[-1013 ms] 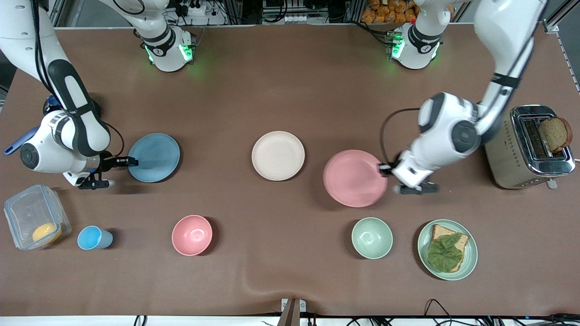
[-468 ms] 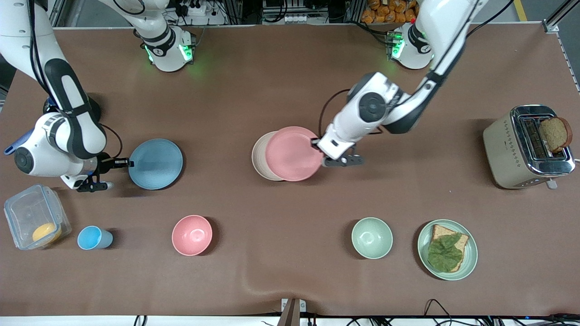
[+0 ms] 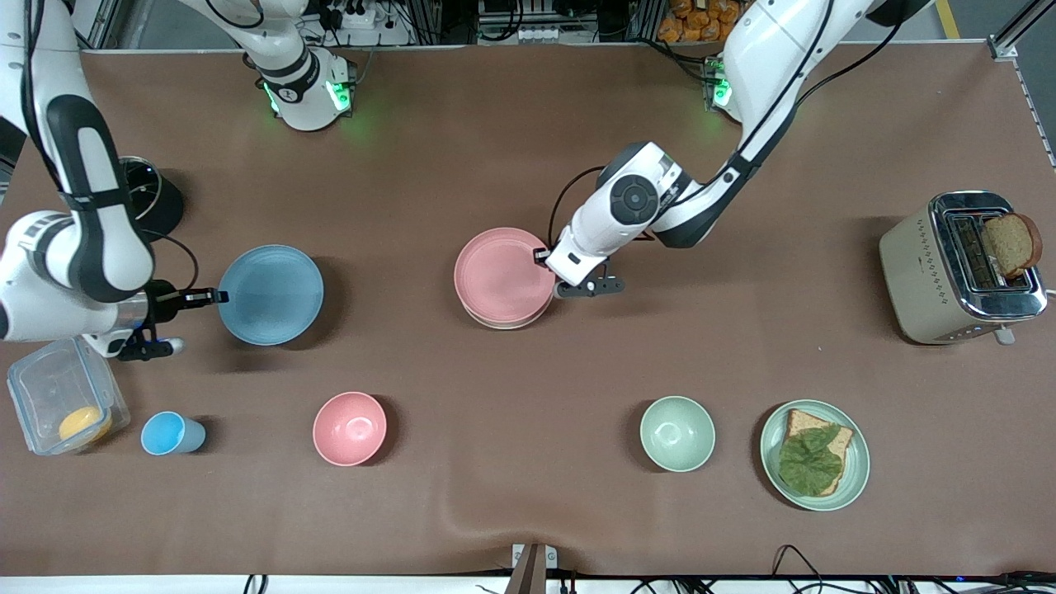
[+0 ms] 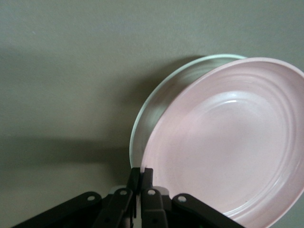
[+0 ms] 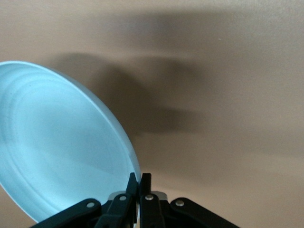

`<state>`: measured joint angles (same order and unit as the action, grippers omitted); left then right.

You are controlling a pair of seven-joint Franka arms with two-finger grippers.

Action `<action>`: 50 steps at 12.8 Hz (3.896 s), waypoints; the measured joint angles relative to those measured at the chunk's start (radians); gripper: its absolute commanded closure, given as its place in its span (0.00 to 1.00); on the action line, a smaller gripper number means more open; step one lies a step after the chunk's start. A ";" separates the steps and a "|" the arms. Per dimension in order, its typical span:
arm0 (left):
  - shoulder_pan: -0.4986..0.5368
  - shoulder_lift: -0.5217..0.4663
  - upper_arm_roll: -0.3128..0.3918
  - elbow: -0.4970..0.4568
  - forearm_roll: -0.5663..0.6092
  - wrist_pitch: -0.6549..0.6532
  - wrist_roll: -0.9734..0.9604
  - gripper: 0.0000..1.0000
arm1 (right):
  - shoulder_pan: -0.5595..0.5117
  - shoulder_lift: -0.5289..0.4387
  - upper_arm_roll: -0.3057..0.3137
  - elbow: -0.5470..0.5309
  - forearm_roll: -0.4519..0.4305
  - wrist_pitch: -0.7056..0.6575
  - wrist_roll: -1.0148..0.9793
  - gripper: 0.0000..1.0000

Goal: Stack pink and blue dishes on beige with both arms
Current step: 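Release the pink plate while the right gripper carries the blue plate over, then lower the blue plate onto the pink plate while the left gripper withdraws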

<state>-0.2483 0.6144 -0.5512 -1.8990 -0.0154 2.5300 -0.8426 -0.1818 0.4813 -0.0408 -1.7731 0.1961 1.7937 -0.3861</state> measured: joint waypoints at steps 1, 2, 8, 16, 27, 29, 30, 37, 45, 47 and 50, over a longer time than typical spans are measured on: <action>-0.011 0.011 0.008 0.008 0.002 0.002 -0.004 1.00 | 0.007 0.000 0.001 0.022 0.001 -0.033 0.014 1.00; -0.019 0.019 0.019 0.016 0.002 0.003 -0.005 1.00 | 0.021 0.000 0.001 0.043 0.002 -0.066 0.044 1.00; -0.029 0.035 0.044 0.027 0.003 0.003 -0.006 1.00 | 0.152 0.000 0.003 0.164 0.050 -0.225 0.260 1.00; -0.044 0.049 0.046 0.027 0.003 0.003 -0.064 0.00 | 0.282 0.000 0.005 0.170 0.091 -0.236 0.402 1.00; 0.193 -0.345 0.062 0.143 0.133 -0.395 -0.097 0.00 | 0.492 0.025 0.006 0.169 0.168 -0.206 0.656 1.00; 0.294 -0.438 0.066 0.145 0.147 -0.452 -0.035 0.00 | 0.565 0.047 0.007 0.169 0.197 -0.159 0.723 1.00; 0.348 -0.472 0.067 0.151 0.147 -0.489 0.039 0.00 | 0.602 0.060 0.007 0.168 0.205 -0.137 0.749 1.00; 0.484 -0.523 0.070 0.422 0.147 -0.870 0.350 0.00 | 0.724 0.141 0.007 0.169 0.221 -0.037 0.806 1.00; 0.493 -0.523 0.069 0.473 0.147 -0.946 0.511 0.00 | 0.724 0.157 0.005 0.169 0.252 -0.011 0.806 1.00; 0.484 -0.523 0.079 0.481 0.147 -0.948 0.517 0.00 | 0.724 0.161 0.004 0.169 0.252 0.004 0.806 1.00; 0.478 -0.525 0.090 0.486 0.147 -0.950 0.529 0.00 | 0.724 0.167 0.003 0.169 0.252 0.024 0.806 1.00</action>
<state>0.2297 0.0898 -0.4611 -1.4132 0.1317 1.5804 -0.3140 0.5419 0.6485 -0.0375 -1.6041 0.4481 1.8179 0.4203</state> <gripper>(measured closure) 0.000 0.965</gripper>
